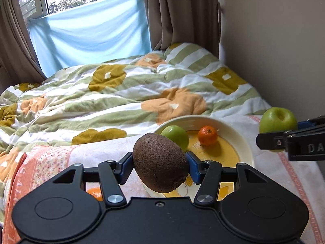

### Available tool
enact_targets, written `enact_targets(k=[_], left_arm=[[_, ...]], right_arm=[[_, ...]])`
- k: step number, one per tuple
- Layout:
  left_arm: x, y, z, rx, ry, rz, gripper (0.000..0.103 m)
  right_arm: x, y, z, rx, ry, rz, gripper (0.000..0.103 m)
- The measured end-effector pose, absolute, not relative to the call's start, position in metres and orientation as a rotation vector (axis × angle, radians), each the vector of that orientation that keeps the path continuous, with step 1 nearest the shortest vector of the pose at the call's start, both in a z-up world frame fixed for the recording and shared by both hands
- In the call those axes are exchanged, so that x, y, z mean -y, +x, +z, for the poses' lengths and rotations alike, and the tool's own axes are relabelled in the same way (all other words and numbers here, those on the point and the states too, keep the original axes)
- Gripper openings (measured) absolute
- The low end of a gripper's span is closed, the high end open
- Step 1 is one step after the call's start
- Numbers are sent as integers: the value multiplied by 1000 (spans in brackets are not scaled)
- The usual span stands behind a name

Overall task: Organize fruits
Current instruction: 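Carry the kiwi and green apple in both tools over the bowl, then lower the kiwi and apple into the bowl and open both tools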

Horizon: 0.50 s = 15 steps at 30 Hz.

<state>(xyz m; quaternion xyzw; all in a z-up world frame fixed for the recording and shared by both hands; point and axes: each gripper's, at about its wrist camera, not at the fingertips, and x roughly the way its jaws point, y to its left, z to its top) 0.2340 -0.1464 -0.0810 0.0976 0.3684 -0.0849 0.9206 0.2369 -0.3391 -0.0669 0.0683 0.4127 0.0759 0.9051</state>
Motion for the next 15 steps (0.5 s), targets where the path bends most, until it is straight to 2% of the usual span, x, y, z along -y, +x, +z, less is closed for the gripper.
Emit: enact_targets(k=[15], left_arm=[[178, 265, -139, -839, 413, -137, 61]], right_arm=[[345, 285, -107, -924, 115, 225, 68]])
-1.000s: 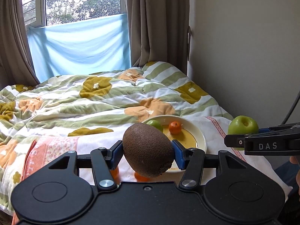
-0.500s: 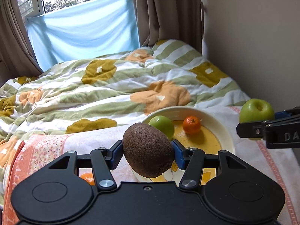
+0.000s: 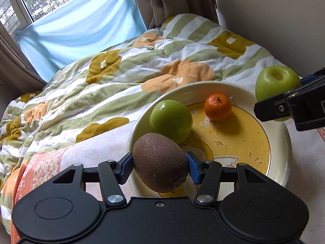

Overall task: Organize fruits
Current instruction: 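Lower the kiwi and apple into the bowl and open both tools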

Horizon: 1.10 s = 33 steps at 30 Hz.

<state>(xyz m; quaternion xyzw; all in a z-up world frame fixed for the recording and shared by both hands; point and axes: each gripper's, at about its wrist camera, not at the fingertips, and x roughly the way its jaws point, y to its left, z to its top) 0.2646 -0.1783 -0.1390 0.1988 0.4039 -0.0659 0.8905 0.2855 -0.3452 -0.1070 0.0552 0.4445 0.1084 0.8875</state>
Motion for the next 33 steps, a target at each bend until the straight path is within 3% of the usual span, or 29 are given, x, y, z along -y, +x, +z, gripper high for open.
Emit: enact_targets(k=[2, 5, 33], left_arm=[[179, 265, -139, -825, 409, -136, 66], [180, 259, -133, -785, 423, -138, 95], [141, 224, -101, -825, 253, -102, 96]], right_arm=[[346, 287, -108, -928, 114, 226, 68], [347, 288, -109, -930, 115, 226, 68], [308, 298, -134, -942, 3, 321, 68]])
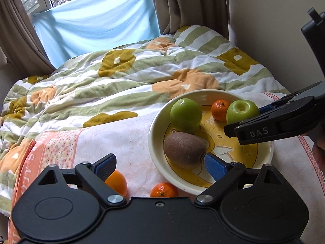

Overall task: Organize fruits
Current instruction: 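Lower the kiwi and apple into the bowl and open both tools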

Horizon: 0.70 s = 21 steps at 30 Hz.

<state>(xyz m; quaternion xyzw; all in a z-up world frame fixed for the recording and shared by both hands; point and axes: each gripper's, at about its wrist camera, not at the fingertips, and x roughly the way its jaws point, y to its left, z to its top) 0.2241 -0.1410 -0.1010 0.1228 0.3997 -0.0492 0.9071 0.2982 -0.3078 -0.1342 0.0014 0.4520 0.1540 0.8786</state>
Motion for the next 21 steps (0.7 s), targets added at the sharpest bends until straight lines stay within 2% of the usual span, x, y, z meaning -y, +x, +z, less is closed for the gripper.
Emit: enact_targets(k=[5, 6, 9, 21], left_arm=[[136, 222, -103, -834, 240, -87, 96], [135, 221, -102, -834, 236, -83, 96], [131, 219, -100, -834, 215, -78, 96], [126, 202, -82, -800, 199, -69, 96]], right_arm=[[307, 301, -141, -946, 4, 315, 69], [307, 301, -140, -939, -5, 314, 72], [307, 297, -135, -900, -21, 302, 103], [319, 276, -113, -842, 46, 297, 103]])
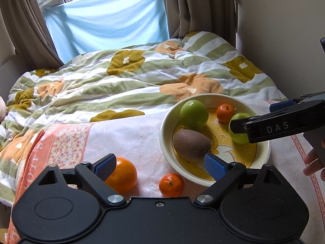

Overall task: Organize fruits
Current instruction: 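Lower the kiwi and apple into the bowl and open both tools, then withdraw both tools from the bowl toward the remaining fruits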

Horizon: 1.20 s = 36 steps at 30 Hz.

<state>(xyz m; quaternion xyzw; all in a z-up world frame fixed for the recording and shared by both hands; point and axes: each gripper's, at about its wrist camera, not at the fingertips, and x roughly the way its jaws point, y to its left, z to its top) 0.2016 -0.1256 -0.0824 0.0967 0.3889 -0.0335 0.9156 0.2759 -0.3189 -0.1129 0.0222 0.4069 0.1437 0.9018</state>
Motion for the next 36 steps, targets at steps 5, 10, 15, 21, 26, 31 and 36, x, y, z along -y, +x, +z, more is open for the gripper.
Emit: enact_targets(k=[5, 10, 15, 21, 26, 31, 36], left_arm=[[120, 189, -70, -770, 208, -49, 96], [112, 166, -52, -702, 218, -25, 96], [93, 140, -37, -654, 192, 3, 96], [67, 110, -20, -630, 174, 7, 96], [45, 92, -11, -620, 172, -31, 96], [23, 79, -7, -616, 181, -100, 96], [3, 73, -11, -628, 202, -178, 96]], right_arm=[[321, 259, -95, -801, 48, 279, 103], [322, 237, -71, -774, 49, 274, 103], [322, 210, -49, -765, 27, 264, 103], [313, 172, -27, -758, 26, 254, 103], [298, 138, -17, -748, 65, 202, 103], [272, 107, -14, -740, 82, 150, 103], [243, 85, -19, -738, 89, 92, 103]])
